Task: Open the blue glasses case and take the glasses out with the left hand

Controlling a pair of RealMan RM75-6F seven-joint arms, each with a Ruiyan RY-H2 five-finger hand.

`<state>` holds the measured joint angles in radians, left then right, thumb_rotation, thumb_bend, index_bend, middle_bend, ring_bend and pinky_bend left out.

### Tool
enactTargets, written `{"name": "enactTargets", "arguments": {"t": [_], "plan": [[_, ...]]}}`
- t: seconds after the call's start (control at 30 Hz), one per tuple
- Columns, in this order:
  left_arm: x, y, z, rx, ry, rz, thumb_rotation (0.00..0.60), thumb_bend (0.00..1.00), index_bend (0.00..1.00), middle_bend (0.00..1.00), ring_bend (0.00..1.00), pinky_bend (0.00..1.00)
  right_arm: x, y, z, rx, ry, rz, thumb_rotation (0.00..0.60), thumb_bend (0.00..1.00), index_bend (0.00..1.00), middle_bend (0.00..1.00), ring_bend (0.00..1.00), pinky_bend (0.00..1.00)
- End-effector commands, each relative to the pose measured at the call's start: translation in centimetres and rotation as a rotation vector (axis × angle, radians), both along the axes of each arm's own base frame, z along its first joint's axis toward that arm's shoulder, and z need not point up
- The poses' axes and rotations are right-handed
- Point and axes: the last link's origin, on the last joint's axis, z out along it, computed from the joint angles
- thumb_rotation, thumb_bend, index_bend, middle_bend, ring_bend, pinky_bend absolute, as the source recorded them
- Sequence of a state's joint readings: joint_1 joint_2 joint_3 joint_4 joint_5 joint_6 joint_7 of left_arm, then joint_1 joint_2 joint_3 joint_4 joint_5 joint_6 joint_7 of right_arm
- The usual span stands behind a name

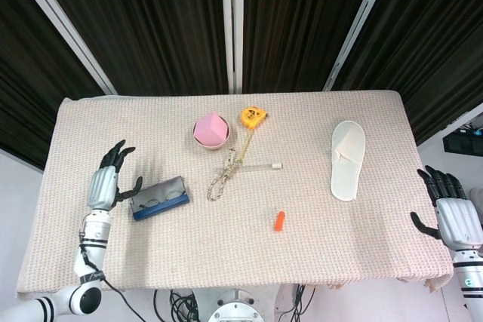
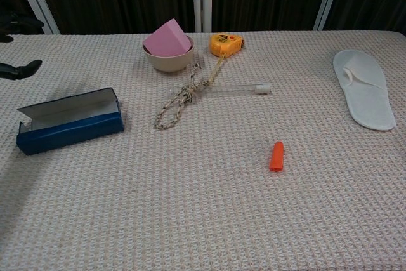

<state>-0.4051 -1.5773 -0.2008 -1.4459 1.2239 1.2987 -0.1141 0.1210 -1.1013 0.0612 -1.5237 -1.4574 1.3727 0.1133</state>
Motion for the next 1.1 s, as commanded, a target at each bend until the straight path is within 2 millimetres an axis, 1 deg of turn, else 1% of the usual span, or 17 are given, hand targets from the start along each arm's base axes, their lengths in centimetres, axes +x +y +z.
{"name": "enactTargets", "arguments": {"t": [0.03,0.1,0.27,0.33,0.47,0.6,0.77,0.97,1.1], "plan": [[0.2,-0.7,0.8,0.048,0.054,-0.118,0.600,0.37,0.15,0.00,0.00,0.07,0.0,0.0,-0.1,0.001,0.000,0.001,0.600,0.27,0.00,0.00,0.00,0.00],[0.5,-1.2,0.7,0.021,0.063,-0.178,0.600,0.36,0.15,0.01,0.00,0.07,0.1,0.0,-0.1,0.002,0.000,0.003,0.600,0.27,0.00,0.00,0.00,0.00],[0.5,-2.5,0.8,-0.060,0.103,-0.302,0.600,0.36,0.15,0.12,0.00,0.09,0.1,0.1,-0.1,-0.002,-0.003,0.003,0.600,0.27,0.00,0.00,0.00,0.00],[0.4,-3.3,0.9,-0.086,0.107,-0.322,0.600,0.35,0.15,0.16,0.01,0.11,0.0,0.1,-0.1,-0.002,-0.003,0.000,0.600,0.27,0.00,0.00,0.00,0.00],[0.1,-4.5,0.7,-0.138,0.091,-0.308,0.600,0.35,0.15,0.22,0.05,0.14,-0.1,0.1,-0.1,0.003,-0.002,0.000,0.600,0.27,0.00,0.00,0.00,0.00],[-0.3,-5.5,0.6,-0.183,0.104,-0.313,0.600,0.35,0.15,0.21,0.05,0.15,-0.1,0.2,-0.1,0.003,-0.003,0.001,0.600,0.27,0.00,0.00,0.00,0.00],[-0.6,-6.0,0.2,-0.248,0.132,-0.329,0.600,0.35,0.14,0.21,0.05,0.15,-0.1,0.2,-0.2,0.005,-0.003,0.002,0.600,0.27,0.00,0.00,0.00,0.00],[0.2,-5.9,-0.8,-0.302,0.189,-0.388,0.600,0.35,0.14,0.21,0.05,0.15,-0.1,0.2,-0.2,0.001,-0.012,0.002,0.600,0.27,0.00,0.00,0.00,0.00],[1.0,-5.6,-1.6,-0.336,0.238,-0.433,0.600,0.33,0.12,0.21,0.03,0.15,-0.3,0.1,-0.1,0.003,-0.015,-0.004,0.600,0.27,0.00,0.00,0.00,0.00]]}}
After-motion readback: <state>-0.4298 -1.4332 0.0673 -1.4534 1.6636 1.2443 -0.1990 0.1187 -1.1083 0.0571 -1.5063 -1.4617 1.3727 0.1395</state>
